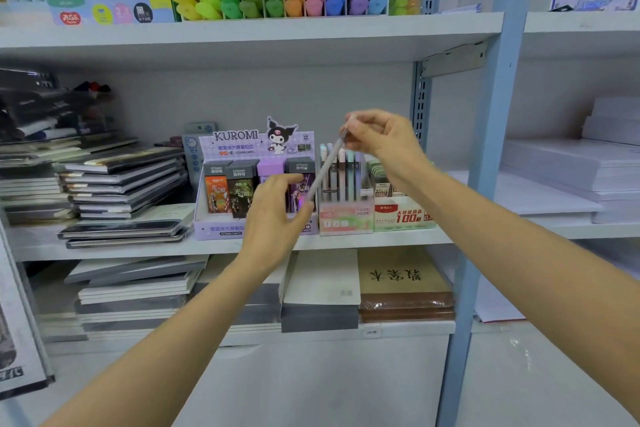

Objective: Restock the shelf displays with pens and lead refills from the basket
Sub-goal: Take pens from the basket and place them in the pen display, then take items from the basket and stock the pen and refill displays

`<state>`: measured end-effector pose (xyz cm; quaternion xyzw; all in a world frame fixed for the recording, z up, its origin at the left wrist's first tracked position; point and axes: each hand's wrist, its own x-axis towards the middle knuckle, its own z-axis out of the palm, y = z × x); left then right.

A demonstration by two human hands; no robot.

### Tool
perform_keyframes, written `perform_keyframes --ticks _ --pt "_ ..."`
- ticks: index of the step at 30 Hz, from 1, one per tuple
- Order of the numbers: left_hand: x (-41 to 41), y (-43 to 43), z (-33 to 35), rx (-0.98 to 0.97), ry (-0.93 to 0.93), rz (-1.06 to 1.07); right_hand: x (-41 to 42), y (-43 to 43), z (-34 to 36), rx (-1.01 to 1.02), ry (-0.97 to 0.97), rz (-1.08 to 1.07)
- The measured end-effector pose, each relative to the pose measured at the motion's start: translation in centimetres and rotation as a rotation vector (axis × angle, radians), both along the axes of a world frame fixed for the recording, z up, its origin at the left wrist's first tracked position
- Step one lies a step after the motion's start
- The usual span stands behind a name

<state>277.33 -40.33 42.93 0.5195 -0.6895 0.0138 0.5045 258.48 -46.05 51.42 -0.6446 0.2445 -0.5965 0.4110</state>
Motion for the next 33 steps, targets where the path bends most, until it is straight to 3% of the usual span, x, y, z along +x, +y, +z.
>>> perform_keyframes --ticks 4,8,12,22,27,33 --pt "0.3 -0.8 -1.0 0.073 -0.373 -0.024 -1.1 -1.4 1.5 -0.100 -0.052 -0.168" --pt "0.1 -1.4 -2.0 0.075 -0.524 -0.038 -0.1 -2.0 -0.4 -0.140 0.161 -0.287" --pt "0.2 -1.6 -1.9 0.017 -0.593 0.003 0.7 -2.3 -2.4 -0.214 0.348 -0.318" --pt "0.2 -1.6 -1.9 -0.023 -0.599 0.008 1.8 -3.0 -1.6 -0.244 0.443 -0.250" --pt "0.3 -1.4 -1.8 -0.021 -0.612 0.002 1.8 -3.5 -1.8 -0.251 0.592 -0.255" --pt "0.2 -1.5 -1.7 -0.014 -0.613 0.006 2.2 -3.6 -2.3 -0.261 0.489 -0.338"
